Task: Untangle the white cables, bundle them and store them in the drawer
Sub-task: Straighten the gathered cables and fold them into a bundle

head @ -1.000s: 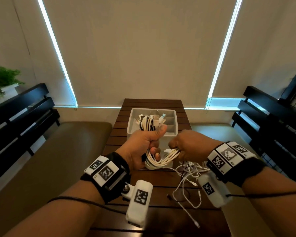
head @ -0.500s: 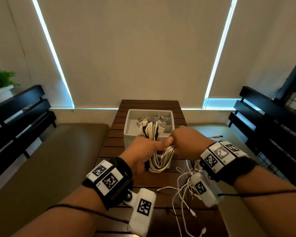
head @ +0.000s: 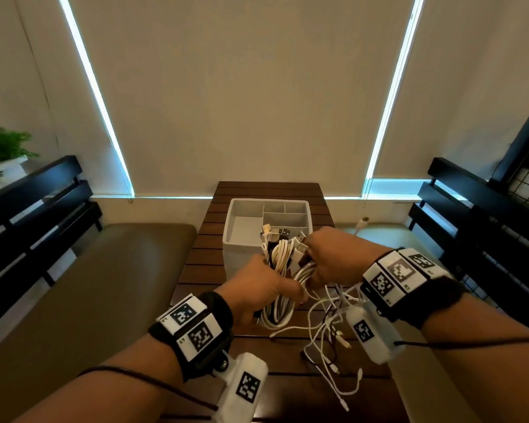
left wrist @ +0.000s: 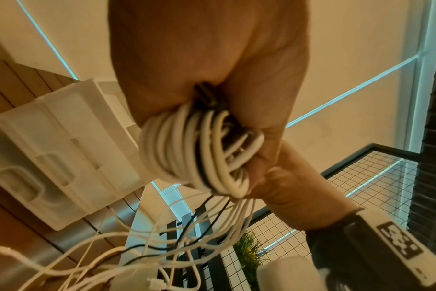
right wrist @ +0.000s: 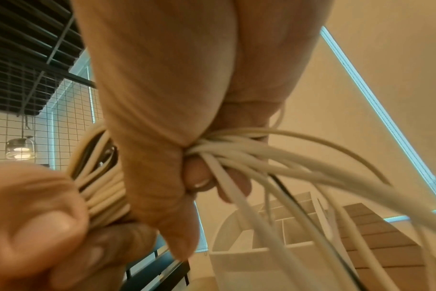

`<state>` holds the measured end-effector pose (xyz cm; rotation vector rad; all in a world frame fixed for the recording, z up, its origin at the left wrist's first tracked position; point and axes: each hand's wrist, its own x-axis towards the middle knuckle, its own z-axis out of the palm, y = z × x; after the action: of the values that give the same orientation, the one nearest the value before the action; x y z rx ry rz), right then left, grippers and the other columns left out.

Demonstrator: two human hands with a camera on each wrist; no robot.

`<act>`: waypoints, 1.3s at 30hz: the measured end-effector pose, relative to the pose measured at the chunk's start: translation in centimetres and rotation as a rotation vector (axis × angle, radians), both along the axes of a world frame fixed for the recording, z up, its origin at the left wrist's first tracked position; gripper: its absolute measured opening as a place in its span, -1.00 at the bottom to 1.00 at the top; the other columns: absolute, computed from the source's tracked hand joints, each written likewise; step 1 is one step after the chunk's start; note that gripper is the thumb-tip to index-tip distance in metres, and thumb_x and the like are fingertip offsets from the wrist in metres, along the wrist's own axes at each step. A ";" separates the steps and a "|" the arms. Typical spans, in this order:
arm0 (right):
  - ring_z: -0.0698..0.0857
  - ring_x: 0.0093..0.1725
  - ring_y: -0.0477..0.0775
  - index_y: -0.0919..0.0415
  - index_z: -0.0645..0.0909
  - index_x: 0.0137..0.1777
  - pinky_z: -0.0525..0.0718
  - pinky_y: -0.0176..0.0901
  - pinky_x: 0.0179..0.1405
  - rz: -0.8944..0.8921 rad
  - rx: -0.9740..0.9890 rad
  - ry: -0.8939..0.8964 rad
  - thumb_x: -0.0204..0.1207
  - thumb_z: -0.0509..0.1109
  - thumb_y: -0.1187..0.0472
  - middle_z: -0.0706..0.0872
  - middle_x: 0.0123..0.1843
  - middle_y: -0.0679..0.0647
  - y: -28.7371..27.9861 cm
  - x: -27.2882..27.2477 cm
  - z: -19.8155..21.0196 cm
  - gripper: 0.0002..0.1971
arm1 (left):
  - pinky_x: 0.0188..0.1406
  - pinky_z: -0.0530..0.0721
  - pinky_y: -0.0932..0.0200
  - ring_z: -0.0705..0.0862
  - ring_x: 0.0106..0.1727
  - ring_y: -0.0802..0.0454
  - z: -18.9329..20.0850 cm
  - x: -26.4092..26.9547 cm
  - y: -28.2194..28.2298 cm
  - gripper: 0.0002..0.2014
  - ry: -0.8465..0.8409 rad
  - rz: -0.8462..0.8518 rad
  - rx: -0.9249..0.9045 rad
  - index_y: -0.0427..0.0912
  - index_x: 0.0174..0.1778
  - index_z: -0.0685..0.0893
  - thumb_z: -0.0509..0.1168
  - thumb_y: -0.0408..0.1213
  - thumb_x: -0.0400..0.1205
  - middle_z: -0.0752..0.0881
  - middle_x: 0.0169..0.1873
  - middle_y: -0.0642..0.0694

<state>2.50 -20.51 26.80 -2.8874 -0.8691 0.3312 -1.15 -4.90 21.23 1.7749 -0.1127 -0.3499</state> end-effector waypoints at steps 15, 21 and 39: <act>0.71 0.06 0.04 0.12 0.54 0.31 0.63 -0.18 0.09 0.111 -0.029 -0.320 0.46 0.49 0.01 0.74 0.11 0.06 0.5 -0.2 -0.7 -0.55 | 0.04 0.76 -0.05 0.79 -0.15 -0.11 -0.7 -0.3 0.1 -0.75 0.023 0.011 -0.029 -0.36 0.03 0.72 0.48 -0.51 0.43 0.80 -0.21 -0.21; 0.68 -0.05 -0.03 0.11 0.55 0.17 0.42 -0.40 -0.20 0.097 0.171 -0.304 0.44 0.50 0.10 0.72 0.02 -0.03 -0.1 0.3 -2.5 -0.66 | -0.31 0.66 0.17 0.66 -0.39 0.05 -1.5 -0.2 -0.2 -0.90 0.077 0.034 -0.138 -0.31 -0.04 0.74 0.44 -0.40 0.56 0.71 -0.39 -0.12; 0.76 0.04 0.44 0.16 0.72 0.09 0.66 0.52 0.07 -0.294 0.916 0.710 0.03 0.58 0.24 0.79 0.02 0.34 2.1 -1.4 -7.7 -0.48 | 0.13 0.71 -0.08 0.75 0.12 -0.21 -1.1 1.0 -1.8 -0.49 0.262 0.129 -0.487 -0.33 0.21 0.74 0.44 -0.11 0.39 0.76 0.12 -0.37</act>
<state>1.08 -18.42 19.14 -1.8004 -0.3147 0.6511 -0.16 -6.74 20.11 1.2373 0.0974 -0.4176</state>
